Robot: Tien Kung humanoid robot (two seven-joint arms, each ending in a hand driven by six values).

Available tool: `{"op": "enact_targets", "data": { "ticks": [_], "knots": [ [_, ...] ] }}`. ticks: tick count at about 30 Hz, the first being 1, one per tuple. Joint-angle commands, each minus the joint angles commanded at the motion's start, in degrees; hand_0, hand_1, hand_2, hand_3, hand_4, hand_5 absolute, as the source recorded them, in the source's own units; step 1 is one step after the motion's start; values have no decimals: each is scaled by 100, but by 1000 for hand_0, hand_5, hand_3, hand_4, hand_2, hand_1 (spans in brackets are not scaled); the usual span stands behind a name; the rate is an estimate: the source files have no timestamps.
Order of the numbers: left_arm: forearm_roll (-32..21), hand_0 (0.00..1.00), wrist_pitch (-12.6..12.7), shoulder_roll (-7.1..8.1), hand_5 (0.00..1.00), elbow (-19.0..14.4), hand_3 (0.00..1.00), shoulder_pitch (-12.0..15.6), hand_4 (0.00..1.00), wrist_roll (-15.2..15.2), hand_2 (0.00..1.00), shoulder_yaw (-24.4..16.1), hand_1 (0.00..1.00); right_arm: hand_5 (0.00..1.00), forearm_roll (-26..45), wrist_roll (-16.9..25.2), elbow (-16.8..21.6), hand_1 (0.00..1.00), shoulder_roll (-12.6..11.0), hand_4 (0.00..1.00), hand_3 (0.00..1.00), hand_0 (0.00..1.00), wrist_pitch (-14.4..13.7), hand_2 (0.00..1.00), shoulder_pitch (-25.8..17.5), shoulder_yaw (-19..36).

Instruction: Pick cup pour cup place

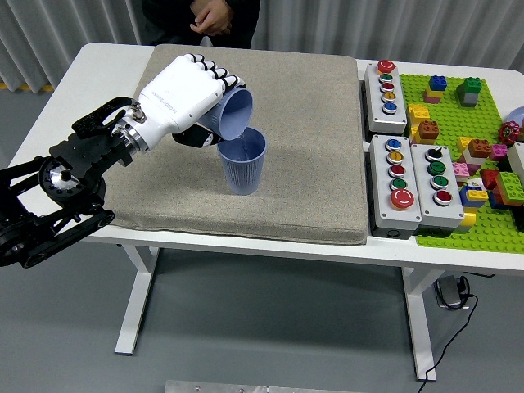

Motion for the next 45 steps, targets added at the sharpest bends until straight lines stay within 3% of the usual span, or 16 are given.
{"op": "enact_targets", "data": {
  "ticks": [36, 45],
  "knots": [
    [0, 519, -90, 13, 89, 33, 510, -253, 777, 60, 491, 259, 499, 242, 33, 18, -1, 636, 3, 2, 595, 696, -27, 593, 9, 2],
    [0, 519, 21, 22, 87, 49, 510, -173, 776, 24, 491, 99, 499, 243, 19, 26, -4, 636, -1, 2, 595, 696, -22, 593, 13, 13]
  ]
}}
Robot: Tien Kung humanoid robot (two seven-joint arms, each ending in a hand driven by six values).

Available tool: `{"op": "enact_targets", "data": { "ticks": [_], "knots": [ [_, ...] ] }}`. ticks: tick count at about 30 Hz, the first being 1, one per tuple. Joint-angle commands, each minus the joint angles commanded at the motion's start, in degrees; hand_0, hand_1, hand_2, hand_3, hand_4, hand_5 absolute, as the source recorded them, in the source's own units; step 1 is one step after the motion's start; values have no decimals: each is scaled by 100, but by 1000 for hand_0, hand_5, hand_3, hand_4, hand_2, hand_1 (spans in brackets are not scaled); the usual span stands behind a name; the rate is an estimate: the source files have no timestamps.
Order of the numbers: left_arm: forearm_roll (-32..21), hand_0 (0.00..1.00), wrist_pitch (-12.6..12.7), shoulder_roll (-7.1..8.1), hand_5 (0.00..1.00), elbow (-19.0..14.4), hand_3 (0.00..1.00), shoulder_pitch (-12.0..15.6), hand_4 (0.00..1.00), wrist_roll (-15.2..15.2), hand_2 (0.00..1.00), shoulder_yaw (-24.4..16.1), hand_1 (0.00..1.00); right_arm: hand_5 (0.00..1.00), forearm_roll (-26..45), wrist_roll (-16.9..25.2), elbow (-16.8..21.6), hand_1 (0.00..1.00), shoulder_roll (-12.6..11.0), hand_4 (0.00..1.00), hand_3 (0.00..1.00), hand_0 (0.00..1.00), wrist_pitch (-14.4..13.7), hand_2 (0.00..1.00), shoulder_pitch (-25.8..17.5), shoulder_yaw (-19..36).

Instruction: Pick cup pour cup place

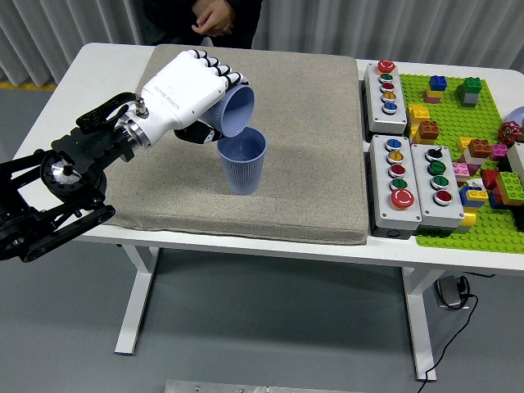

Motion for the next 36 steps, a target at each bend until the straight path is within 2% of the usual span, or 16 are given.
{"op": "enact_targets", "data": {
  "ticks": [5, 10, 15, 19, 23, 26, 29, 31, 36],
  "knots": [
    [0, 519, 253, -17, 90, 64, 513, 101, 774, -58, 491, -135, 499, 244, 0, -2, 0, 636, 0, 2, 595, 696, 0, 593, 5, 2],
    [-327, 519, 492, -79, 90, 177, 513, 217, 774, -119, 491, -256, 499, 244, -8, -12, 4, 636, 7, 2, 595, 696, 2, 593, -8, 0],
    [-1024, 518, 779, -163, 89, 351, 514, 375, 774, -253, 491, -422, 500, 243, -30, -21, 9, 637, 16, 2, 596, 696, 5, 594, -36, 6],
    [-1522, 518, 932, -241, 93, 481, 513, 606, 773, -388, 491, -677, 504, 244, -63, -32, 14, 636, 29, 2, 595, 696, 9, 595, -75, 17],
    [-2311, 519, 1069, -285, 96, 553, 513, 774, 774, -576, 491, -828, 502, 244, -91, -39, 16, 636, 37, 2, 596, 697, 16, 596, -107, 24],
    [-3019, 519, 1219, -393, 96, 691, 513, 918, 774, -909, 491, -991, 502, 244, -106, -38, 16, 636, 39, 2, 596, 697, 20, 596, -114, 29],
    [-3725, 519, 1383, -473, 103, 783, 511, 998, 776, -1032, 493, -1081, 501, 245, -82, -30, 12, 636, 37, 2, 595, 696, 18, 595, -106, 14],
    [-4209, 519, 1542, -568, 103, 864, 511, 1090, 776, -1201, 493, -1183, 501, 245, -46, -28, 10, 636, 39, 2, 595, 696, 11, 595, -96, -4],
    [-5438, 521, 1621, -797, 107, 1043, 511, 1228, 775, -1534, 494, -1362, 504, 246, -23, -31, 10, 637, 44, 2, 595, 697, 11, 595, -91, -17]
  ]
}}
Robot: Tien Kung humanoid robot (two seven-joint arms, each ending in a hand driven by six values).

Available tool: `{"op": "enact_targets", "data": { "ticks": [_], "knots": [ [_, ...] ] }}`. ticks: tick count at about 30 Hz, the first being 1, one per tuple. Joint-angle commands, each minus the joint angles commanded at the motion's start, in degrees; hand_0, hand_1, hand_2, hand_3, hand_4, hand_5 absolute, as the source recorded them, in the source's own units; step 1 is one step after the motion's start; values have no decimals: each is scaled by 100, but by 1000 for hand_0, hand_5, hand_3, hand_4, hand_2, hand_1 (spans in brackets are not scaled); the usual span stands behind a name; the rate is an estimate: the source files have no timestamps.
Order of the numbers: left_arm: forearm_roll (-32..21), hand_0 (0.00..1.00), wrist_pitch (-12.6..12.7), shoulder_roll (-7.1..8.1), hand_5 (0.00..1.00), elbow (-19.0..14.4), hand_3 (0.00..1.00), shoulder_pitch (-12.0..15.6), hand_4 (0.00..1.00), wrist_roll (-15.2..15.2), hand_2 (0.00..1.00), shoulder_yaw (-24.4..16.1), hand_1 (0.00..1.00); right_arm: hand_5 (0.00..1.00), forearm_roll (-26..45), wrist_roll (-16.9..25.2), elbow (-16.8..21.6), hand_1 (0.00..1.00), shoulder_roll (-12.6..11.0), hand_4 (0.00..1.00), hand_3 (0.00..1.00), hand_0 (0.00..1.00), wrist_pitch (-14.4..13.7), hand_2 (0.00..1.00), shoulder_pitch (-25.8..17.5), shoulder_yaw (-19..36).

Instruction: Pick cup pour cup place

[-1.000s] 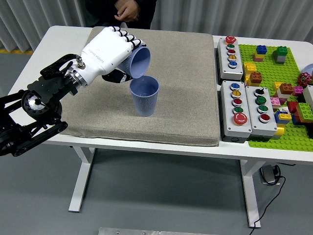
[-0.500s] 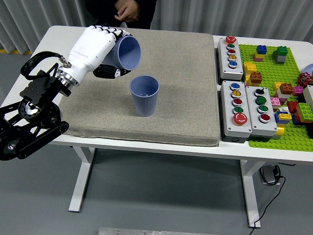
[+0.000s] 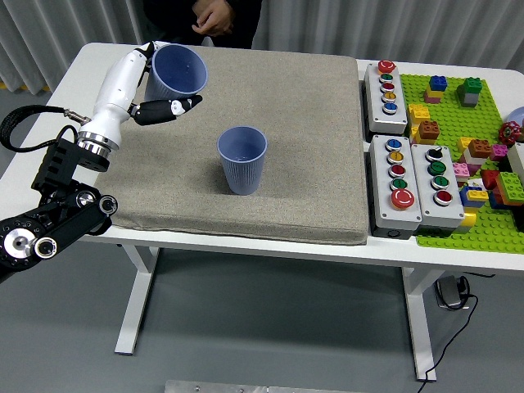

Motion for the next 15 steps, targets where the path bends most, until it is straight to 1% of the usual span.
{"op": "enact_targets", "data": {
  "ticks": [1, 3, 5, 8, 10, 12, 13, 14, 15],
  "knots": [
    [-223, 521, 15, -52, 107, 36, 511, 31, 775, -50, 494, -41, 504, 246, -2, 0, 0, 637, 0, 2, 595, 697, 1, 595, -1, 2],
    [-708, 521, 26, -108, 107, 77, 511, 62, 775, -100, 494, -76, 504, 246, -4, 1, -1, 637, 0, 2, 595, 697, 2, 595, -2, 3],
    [-1220, 524, 37, -255, 113, 205, 511, 140, 775, -208, 497, -118, 509, 247, -5, 6, -4, 636, -2, 2, 596, 697, 4, 595, 5, 2],
    [-1797, 524, 41, -403, 113, 338, 511, 222, 775, -295, 497, -184, 509, 247, -33, 14, -8, 636, -9, 2, 596, 697, 10, 595, 17, 19],
    [-1949, 524, 66, -570, 113, 492, 511, 287, 775, -369, 497, -297, 509, 247, -54, 21, -11, 636, -14, 2, 596, 697, 14, 595, 33, 34],
    [-1990, 530, 82, -706, 113, 593, 511, 344, 773, -426, 498, -402, 514, 246, -70, 24, -12, 636, -16, 2, 596, 696, 16, 595, 46, 45],
    [-1968, 530, 94, -741, 113, 615, 511, 364, 773, -445, 498, -433, 514, 246, -74, 25, -13, 636, -17, 2, 596, 696, 16, 595, 49, 47],
    [-1862, 530, 132, -839, 113, 664, 511, 419, 773, -496, 498, -527, 514, 246, -83, 28, -14, 636, -17, 2, 596, 696, 16, 595, 54, 54],
    [-1793, 530, 209, -944, 113, 703, 511, 488, 773, -609, 498, -602, 514, 246, -85, 30, -14, 636, -15, 2, 596, 696, 14, 595, 55, 57]
  ]
}}
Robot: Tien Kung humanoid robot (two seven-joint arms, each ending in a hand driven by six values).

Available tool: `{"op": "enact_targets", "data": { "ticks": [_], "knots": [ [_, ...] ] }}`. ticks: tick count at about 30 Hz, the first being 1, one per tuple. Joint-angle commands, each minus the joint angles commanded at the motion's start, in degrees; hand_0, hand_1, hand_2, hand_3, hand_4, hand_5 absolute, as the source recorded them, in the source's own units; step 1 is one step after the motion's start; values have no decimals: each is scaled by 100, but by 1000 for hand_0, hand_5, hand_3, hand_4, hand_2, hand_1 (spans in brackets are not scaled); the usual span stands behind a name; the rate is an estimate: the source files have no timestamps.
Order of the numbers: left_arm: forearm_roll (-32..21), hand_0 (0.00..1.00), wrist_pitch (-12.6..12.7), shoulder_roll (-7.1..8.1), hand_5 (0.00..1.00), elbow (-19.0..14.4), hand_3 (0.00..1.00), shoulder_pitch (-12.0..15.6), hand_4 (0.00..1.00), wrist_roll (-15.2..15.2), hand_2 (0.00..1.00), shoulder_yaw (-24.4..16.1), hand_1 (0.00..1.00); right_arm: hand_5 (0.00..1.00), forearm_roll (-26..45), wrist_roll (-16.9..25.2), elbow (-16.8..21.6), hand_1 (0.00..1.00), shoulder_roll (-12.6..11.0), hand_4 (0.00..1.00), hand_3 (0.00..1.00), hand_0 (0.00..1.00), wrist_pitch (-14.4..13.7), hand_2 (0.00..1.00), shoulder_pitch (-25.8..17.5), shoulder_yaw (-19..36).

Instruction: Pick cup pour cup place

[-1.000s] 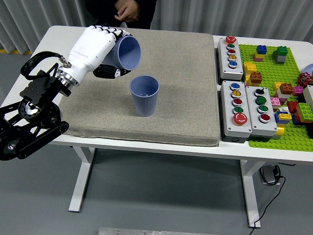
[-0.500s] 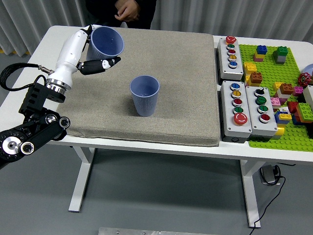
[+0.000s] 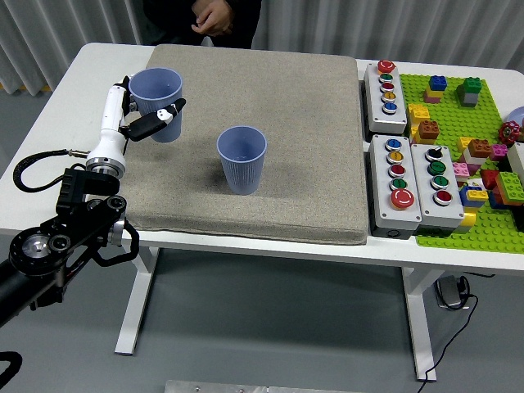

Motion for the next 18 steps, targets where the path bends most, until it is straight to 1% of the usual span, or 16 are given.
{"op": "enact_targets", "data": {
  "ticks": [3, 4, 5, 6, 7, 9, 10, 14, 18],
  "knots": [
    [-30, 531, 98, -180, 120, 62, 510, 105, 775, -216, 497, -74, 515, 246, 4, 2, -1, 636, 2, 2, 596, 696, -1, 594, 4, -3],
    [-73, 531, 161, -284, 120, 121, 510, 159, 775, -341, 497, -84, 515, 246, -3, 0, 0, 636, 5, 2, 596, 696, -1, 594, 4, -4],
    [-83, 531, 176, -310, 120, 135, 510, 171, 775, -376, 497, -86, 515, 246, -4, 0, 0, 636, 6, 2, 596, 696, -1, 594, 4, -4],
    [-143, 531, 222, -422, 120, 200, 510, 234, 775, -533, 497, -77, 515, 246, -22, -6, 2, 636, 13, 2, 596, 696, 3, 594, -4, 3],
    [-166, 531, 222, -466, 120, 225, 510, 258, 775, -615, 497, -72, 515, 246, -29, -8, 2, 636, 16, 2, 596, 696, 6, 594, -7, 6],
    [-180, 537, 222, -493, 129, 240, 511, 273, 769, -670, 499, -69, 521, 247, -33, -9, 3, 636, 17, 2, 597, 697, 7, 595, -10, 8],
    [-272, 537, 222, -551, 129, 287, 511, 326, 769, -816, 499, -1, 521, 247, -49, -13, 4, 636, 21, 2, 597, 697, 8, 595, -13, 18],
    [-545, 537, 222, -644, 129, 445, 511, 432, 769, -1159, 499, 115, 521, 247, -70, -15, 5, 636, 26, 2, 597, 697, 13, 595, -15, 31],
    [-660, 539, 222, -674, 125, 559, 515, 457, 767, -1296, 506, 149, 520, 248, -91, -12, 4, 636, 27, 2, 597, 697, 16, 595, -6, 49]
  ]
}}
